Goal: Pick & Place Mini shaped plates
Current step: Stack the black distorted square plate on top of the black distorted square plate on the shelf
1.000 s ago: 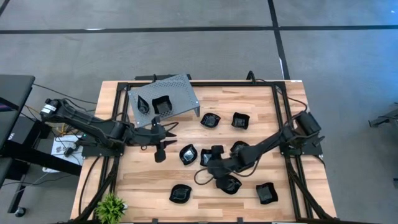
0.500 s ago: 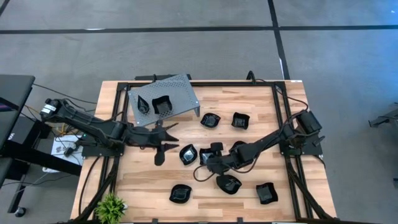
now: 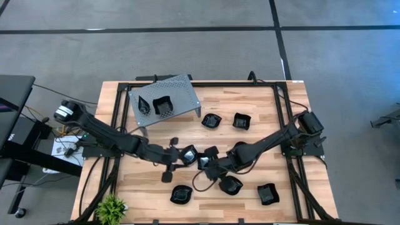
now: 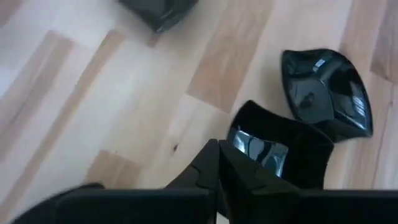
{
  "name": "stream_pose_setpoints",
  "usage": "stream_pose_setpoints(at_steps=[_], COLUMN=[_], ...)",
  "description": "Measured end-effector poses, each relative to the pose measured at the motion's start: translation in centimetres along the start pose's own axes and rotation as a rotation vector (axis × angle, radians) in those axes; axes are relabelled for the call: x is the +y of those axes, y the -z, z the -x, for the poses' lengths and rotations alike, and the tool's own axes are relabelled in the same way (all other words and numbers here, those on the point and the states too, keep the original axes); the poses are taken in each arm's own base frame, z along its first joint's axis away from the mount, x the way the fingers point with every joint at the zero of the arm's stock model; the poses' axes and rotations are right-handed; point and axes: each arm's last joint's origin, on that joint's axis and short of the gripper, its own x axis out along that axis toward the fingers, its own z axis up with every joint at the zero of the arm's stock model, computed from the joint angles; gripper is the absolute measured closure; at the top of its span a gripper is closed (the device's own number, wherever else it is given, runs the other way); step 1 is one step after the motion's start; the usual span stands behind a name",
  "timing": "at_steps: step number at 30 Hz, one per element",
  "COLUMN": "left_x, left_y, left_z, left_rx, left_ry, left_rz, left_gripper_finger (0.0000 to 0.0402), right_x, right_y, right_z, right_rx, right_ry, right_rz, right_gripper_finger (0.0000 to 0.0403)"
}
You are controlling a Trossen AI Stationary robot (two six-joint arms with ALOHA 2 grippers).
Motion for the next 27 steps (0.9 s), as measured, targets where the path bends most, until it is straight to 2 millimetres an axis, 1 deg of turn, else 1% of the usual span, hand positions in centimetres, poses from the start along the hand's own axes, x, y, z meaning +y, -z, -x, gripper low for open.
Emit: stream_pose_setpoints(at_steps=[2,5,13,17,19,20,22,24,25,26,27], left_x=[-0.1,0.0,0.3,0.3,0.3,0.3,0.3,0.2,0.2,0.1,0.0], left_y=[0.4,0.5,-0.5,-0.7,-0.7,-0.8,-0.8,-0.7,-0.7,-0.5,-0.4], left_z=[-0.5,-0.7,0.2,0.5,0.5,0.5,0.5,0.5,0.4,0.3,0.1], left_rx=[0.017,0.024,-0.038,-0.049,-0.048,-0.049,-0.051,-0.048,-0.045,-0.037,-0.030], left_ry=[-0.001,-0.007,-0.007,-0.006,-0.006,-0.006,-0.003,0.023,0.040,0.049,0.051], left_rz=[-0.006,-0.005,0.021,0.024,0.024,0.025,0.031,0.023,0.012,-0.009,-0.030], left_gripper_finger=[0.0285,0.0279,0.0276,0.0277,0.0276,0.0277,0.0279,0.0283,0.0285,0.0288,0.0290], right_x=[0.0,0.1,-0.1,-0.5,-0.6,-0.6,-0.6,-0.4,-0.3,-0.3,-0.2], right_y=[0.2,0.7,1.8,2.3,2.6,2.5,2.7,2.8,2.8,2.8,2.8], right_z=[-0.3,-1.3,-4.3,-4.9,-4.9,-4.9,-4.7,-4.5,-4.5,-4.3,-4.2], right_rx=[0.014,0.047,0.118,0.149,0.175,0.172,0.192,0.211,0.211,0.215,0.217], right_ry=[0.005,0.024,0.046,0.070,0.058,0.050,0.027,0.000,-0.010,-0.018,-0.029], right_rz=[-0.045,-0.052,-0.078,-0.082,-0.079,-0.076,-0.056,-0.022,-0.004,0.013,0.027], right_gripper_finger=[0.0387,0.0362,0.0288,0.0269,0.0277,0.0288,0.0322,0.0369,0.0384,0.0391,0.0390])
